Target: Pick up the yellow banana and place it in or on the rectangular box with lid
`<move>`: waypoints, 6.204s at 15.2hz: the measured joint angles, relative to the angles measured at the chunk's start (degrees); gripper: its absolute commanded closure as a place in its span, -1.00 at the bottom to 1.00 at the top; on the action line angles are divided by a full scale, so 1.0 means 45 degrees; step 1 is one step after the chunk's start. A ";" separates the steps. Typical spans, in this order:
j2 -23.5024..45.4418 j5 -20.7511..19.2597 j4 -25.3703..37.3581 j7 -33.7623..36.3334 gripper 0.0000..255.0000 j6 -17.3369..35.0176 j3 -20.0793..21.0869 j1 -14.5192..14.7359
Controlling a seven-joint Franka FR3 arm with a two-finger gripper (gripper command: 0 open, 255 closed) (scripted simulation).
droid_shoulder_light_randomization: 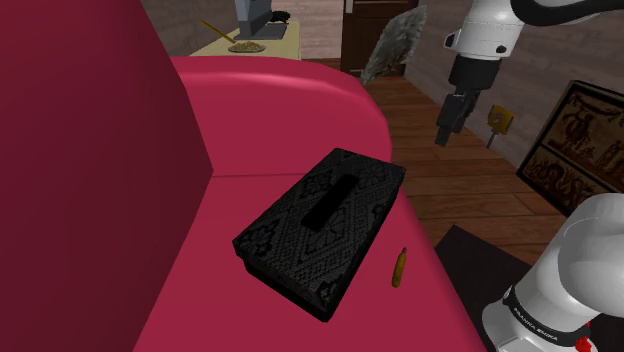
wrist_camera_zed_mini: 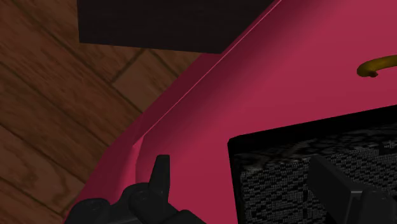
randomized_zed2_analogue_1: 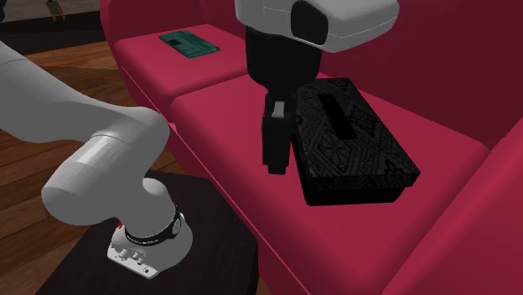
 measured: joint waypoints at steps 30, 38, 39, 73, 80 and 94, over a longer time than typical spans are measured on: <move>0.1027 0.5054 -0.4972 -0.1813 -1.00 0.6190 0.3426 0.5385; 0.1164 0.5159 -0.5096 -0.1826 1.00 0.6472 0.3511 0.5442; 0.1164 0.5159 -0.5096 -0.1826 1.00 0.6472 0.3511 0.5442; 0.0306 0.4128 -0.1509 -0.0787 1.00 0.2135 0.2831 0.5088; 0.0420 0.3922 -0.0258 -0.0546 1.00 0.1017 0.2640 0.5029; 0.6279 0.2963 0.4233 -0.1974 1.00 0.2025 0.1787 0.4183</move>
